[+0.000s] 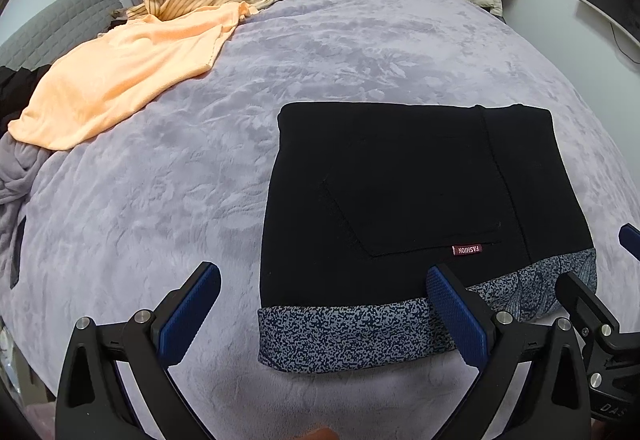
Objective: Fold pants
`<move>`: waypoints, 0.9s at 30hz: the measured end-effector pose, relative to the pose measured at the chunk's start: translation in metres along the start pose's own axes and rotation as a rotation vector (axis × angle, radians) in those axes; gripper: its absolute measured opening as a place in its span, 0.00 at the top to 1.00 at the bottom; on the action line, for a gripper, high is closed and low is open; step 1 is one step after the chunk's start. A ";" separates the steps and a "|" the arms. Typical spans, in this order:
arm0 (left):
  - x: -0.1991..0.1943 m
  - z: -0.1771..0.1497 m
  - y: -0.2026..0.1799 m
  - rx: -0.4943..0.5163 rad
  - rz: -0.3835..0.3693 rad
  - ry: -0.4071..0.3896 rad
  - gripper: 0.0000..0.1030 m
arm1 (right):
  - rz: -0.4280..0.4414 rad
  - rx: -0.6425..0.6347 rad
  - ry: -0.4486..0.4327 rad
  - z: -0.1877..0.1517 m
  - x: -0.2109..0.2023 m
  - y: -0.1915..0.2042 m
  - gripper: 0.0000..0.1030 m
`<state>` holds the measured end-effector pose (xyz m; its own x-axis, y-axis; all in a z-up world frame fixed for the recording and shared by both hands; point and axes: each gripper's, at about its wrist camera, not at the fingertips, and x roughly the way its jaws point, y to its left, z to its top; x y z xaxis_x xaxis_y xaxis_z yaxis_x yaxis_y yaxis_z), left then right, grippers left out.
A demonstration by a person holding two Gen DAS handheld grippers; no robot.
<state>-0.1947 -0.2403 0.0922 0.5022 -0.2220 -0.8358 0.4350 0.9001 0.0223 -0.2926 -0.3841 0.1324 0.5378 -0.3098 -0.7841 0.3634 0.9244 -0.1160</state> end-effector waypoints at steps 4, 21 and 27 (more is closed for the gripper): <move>0.002 0.000 0.001 -0.003 -0.004 0.005 0.00 | 0.002 0.000 0.002 0.001 0.001 0.000 0.00; 0.005 0.000 0.005 -0.008 -0.005 0.017 0.00 | 0.010 -0.013 0.001 0.001 0.003 0.004 0.00; 0.005 -0.001 0.006 -0.006 -0.006 0.018 0.00 | 0.012 -0.014 0.002 0.002 0.003 0.004 0.00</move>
<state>-0.1903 -0.2361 0.0879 0.4859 -0.2211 -0.8456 0.4339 0.9009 0.0138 -0.2881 -0.3813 0.1309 0.5403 -0.2978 -0.7870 0.3463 0.9311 -0.1146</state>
